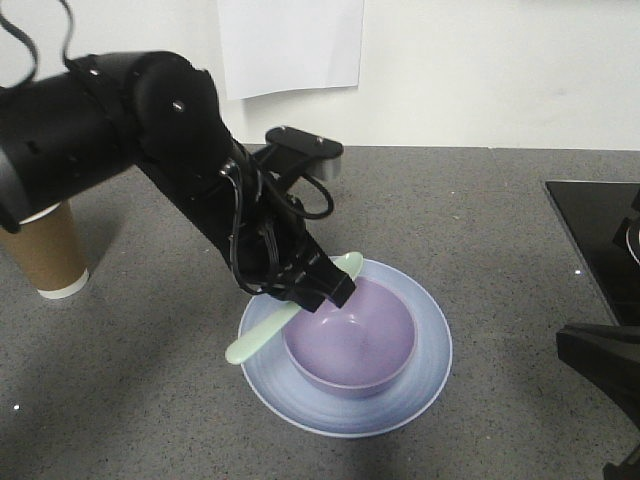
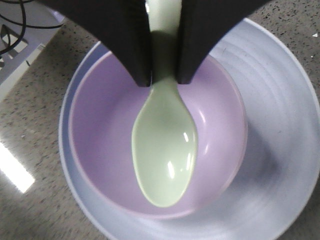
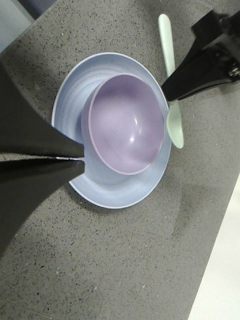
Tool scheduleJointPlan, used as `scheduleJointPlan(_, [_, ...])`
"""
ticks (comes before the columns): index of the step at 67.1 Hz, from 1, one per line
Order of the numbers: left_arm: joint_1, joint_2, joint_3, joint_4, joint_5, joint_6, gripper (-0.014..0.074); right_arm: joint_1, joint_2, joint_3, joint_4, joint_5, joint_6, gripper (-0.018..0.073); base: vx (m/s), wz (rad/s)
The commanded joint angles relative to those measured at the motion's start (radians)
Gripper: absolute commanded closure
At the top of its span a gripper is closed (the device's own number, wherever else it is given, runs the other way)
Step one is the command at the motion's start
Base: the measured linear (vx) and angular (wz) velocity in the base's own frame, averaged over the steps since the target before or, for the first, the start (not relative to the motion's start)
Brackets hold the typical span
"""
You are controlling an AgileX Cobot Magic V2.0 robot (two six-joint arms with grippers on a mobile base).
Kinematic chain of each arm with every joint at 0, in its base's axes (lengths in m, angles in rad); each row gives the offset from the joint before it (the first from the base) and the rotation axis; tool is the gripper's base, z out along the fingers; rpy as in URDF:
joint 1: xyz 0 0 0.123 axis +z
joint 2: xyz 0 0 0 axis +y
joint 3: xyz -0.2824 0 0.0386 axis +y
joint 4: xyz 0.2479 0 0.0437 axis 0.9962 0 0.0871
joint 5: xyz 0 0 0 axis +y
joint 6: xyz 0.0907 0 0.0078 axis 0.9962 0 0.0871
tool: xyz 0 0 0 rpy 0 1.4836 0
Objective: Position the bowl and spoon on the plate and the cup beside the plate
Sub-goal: 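Swing the left gripper with the spoon over the bowl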
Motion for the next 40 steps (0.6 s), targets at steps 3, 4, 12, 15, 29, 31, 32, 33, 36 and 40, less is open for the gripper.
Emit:
scheduleJointPlan(3, [-0.013,-0.023,-0.035,-0.012,-0.026,-0.016,0.0603,-0.002,0.001,-0.027,0.008,-0.069,-0.002,0.0564,0.00,0.00])
scheduleJointPlan(4, [-0.013,-0.021,-0.035,-0.012,-0.026,-0.016,0.0603,-0.002,0.001,-0.027,0.008,-0.069,-0.002,0.0564,0.00,0.00])
scheduleJointPlan(12, [-0.016,-0.002,-0.035,-0.019,-0.028,-0.016,0.0603,-0.002,0.001,-0.027,0.008,-0.069,-0.002,0.0564,0.00,0.00])
scheduleJointPlan(15, [-0.016,0.007,-0.035,-0.019,-0.028,-0.017,0.0603,-0.002,0.001,-0.027,0.008,-0.069,-0.002,0.0564,0.00,0.00])
scheduleJointPlan(29, [-0.016,0.032,-0.035,-0.029,-0.031,-0.027,0.0603,-0.002,0.001,-0.027,0.007,-0.069,-0.002,0.0564,0.00,0.00])
scheduleJointPlan(31, [-0.016,0.034,-0.035,-0.029,-0.031,-0.027,0.0603,-0.002,0.001,-0.027,0.007,-0.069,-0.002,0.0564,0.00,0.00])
scheduleJointPlan(32, [-0.016,0.034,-0.035,-0.029,-0.031,-0.027,0.0603,-0.002,0.001,-0.027,0.007,-0.069,-0.002,0.0564,0.00,0.00])
scheduleJointPlan(33, [-0.016,0.033,-0.035,-0.029,-0.032,-0.027,0.0603,-0.002,0.001,-0.027,0.007,-0.069,-0.002,0.0564,0.00,0.00])
scheduleJointPlan(36, [-0.016,0.033,-0.035,-0.029,-0.036,-0.027,0.0603,-0.002,0.001,-0.027,0.007,-0.070,-0.002,0.0564,0.00,0.00])
scheduleJointPlan(40, [-0.016,0.033,-0.035,-0.029,-0.037,-0.027,0.0603,-0.002,0.001,-0.027,0.007,-0.070,-0.003,0.0564,0.00,0.00])
